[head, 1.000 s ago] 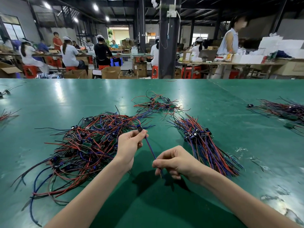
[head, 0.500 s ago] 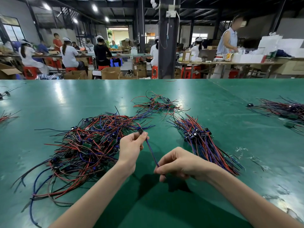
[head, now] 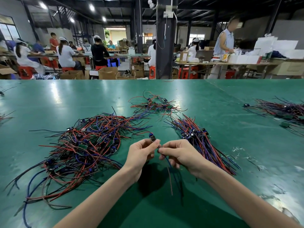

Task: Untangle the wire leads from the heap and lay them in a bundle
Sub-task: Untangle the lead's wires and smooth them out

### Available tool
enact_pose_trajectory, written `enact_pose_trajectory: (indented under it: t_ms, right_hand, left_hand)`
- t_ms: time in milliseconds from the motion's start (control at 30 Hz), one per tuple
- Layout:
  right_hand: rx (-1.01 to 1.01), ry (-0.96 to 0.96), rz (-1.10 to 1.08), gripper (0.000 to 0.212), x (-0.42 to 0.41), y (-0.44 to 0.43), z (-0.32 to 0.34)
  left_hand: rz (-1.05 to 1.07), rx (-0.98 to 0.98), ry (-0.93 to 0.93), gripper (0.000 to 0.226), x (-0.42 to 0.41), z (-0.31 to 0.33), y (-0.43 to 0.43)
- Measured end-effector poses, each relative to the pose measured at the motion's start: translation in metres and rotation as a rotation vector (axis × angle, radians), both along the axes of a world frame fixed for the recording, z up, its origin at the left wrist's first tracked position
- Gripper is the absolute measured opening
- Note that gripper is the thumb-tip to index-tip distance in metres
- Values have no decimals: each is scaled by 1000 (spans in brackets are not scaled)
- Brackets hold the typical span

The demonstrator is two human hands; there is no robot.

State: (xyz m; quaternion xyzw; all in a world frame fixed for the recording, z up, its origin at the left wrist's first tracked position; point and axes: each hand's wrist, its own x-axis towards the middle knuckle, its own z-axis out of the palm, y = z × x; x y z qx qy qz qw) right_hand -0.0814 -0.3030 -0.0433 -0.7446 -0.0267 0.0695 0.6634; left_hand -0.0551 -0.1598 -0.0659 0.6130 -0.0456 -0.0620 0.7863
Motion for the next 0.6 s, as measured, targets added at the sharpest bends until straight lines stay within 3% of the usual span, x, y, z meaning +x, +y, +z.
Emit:
enact_pose_trajectory:
  t_ms: [133,367,433,600]
  right_hand:
    - [38,-56,-114,12,7,-7,7]
    - [103,-260,-404,8,20,-55,39]
    - [57,-189,-449,9,22,-72,42]
    - [-366,110,-384,13,22,-93,39]
  left_hand:
    - [-61,-62,57,24,2,1,0]
    - [-54,-64,69,19,5,0,2]
    - [-59,-68,62,19,4,0,3]
    - [-64,-49,44,19,1,1,2]
